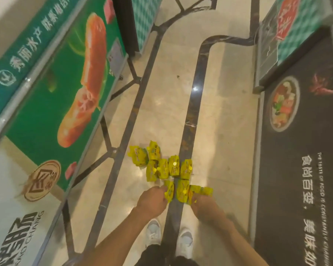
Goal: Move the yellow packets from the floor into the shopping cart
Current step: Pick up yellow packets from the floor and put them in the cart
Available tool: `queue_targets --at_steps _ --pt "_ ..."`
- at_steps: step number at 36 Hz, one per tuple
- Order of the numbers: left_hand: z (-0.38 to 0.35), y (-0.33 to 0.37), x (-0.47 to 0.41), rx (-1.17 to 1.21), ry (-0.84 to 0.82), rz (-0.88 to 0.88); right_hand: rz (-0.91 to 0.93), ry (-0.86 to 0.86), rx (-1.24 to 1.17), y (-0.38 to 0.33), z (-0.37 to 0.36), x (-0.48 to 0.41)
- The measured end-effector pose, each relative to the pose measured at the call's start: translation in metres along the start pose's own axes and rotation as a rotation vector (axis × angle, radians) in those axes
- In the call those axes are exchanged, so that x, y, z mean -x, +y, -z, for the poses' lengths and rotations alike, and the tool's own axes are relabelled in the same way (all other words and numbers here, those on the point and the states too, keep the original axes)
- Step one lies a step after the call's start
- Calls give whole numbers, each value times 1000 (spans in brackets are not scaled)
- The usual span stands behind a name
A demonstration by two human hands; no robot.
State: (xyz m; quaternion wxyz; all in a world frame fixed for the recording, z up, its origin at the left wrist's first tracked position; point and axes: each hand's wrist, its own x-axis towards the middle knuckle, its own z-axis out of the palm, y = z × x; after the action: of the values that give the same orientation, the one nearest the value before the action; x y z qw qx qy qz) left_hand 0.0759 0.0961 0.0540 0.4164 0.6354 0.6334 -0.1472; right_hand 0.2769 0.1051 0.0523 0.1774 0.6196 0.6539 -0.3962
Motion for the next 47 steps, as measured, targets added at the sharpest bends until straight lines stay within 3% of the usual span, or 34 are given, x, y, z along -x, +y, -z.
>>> queue_targets --at_steps 5,14,19,25,34,47 --pt "-55 -27 -72 14 -39 29 -42 -112 34 25 -53 -68" --pt "-160 -62 -198 66 -154 67 -106 -125 -32 98 -170 -212" --pt "-193 -72 -241 51 -226 23 -37 -153 137 76 -170 -235" --pt "-200 -75 -256 -15 -218 -6 -106 -149 191 80 -185 -250" --pt "-152 -57 -205 -6 -77 1 -85 -33 105 80 -154 -202" --pt "50 24 29 124 129 -88 -24 130 45 -12 39 11"
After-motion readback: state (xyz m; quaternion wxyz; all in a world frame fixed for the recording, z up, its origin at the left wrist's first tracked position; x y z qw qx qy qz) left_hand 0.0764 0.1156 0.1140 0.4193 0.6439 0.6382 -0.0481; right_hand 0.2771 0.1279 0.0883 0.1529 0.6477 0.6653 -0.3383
